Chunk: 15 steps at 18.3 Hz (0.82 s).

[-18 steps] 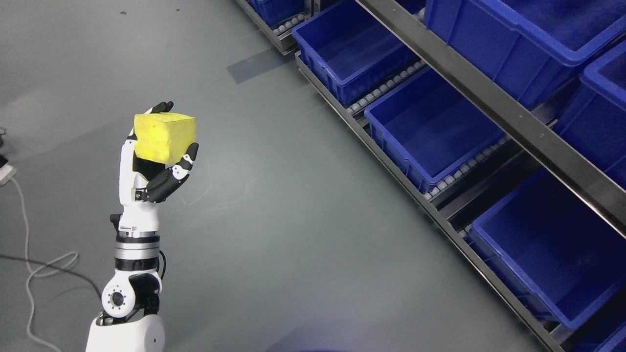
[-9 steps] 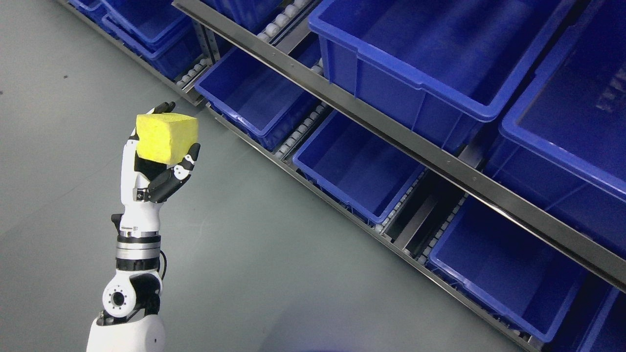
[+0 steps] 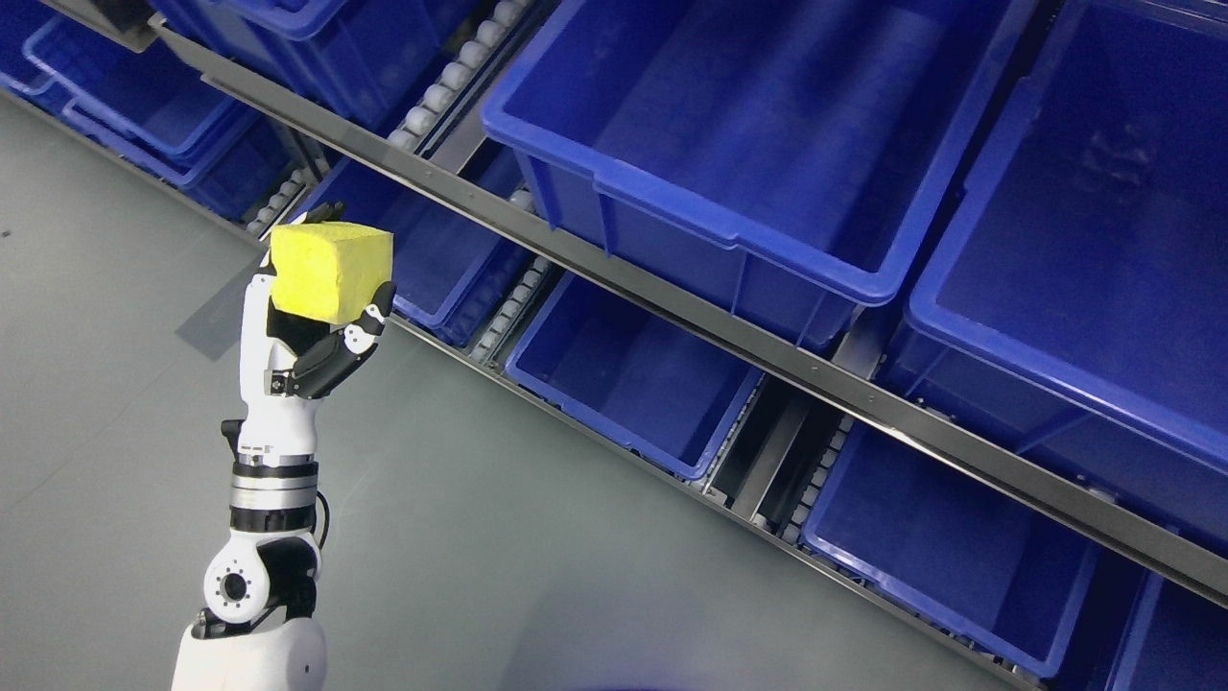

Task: Move yellow foam block to right shelf middle
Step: 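Carry the cube in the left hand while driving toward the blue bin shelf, then extend the left hand over the middle blue bin and release the cube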

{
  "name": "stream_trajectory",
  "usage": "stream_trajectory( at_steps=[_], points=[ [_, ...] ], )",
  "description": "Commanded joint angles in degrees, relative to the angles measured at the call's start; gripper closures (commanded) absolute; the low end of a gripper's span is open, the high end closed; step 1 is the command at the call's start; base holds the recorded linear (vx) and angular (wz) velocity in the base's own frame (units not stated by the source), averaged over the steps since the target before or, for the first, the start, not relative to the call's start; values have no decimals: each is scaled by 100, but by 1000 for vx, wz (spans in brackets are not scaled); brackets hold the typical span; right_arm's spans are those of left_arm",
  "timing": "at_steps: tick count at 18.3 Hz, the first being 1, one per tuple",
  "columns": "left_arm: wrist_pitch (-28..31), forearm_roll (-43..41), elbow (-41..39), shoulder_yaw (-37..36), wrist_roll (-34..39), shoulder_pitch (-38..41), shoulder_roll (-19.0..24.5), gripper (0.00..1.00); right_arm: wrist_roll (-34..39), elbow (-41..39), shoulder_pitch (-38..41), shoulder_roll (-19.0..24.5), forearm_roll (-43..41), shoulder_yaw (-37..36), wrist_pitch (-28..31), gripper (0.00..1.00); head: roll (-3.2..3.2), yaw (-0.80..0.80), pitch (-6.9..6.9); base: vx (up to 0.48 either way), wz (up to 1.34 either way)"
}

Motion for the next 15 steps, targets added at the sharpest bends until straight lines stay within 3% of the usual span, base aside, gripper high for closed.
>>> stream_trajectory(
  at_steps=[1,11,13,15],
  points=[
    [-225,-1,-40,44,-5,-194,100,100,-2,-100,9,-100,17,0,-2,0,0,0,0,127,-257],
    [-463,-1,-260,606,-128,-1107,100,100,-2,-100,9,-100,17,0,-2,0,0,0,1,95,-91],
    [-323,-1,-260,694,-119,-1553,100,100,-2,-100,9,-100,17,0,-2,0,0,0,1,32,-20],
    [272,-1,-76,817,-145,-2309,100,100,-2,-100,9,-100,17,0,-2,0,0,0,1,25,-24]
  ],
)
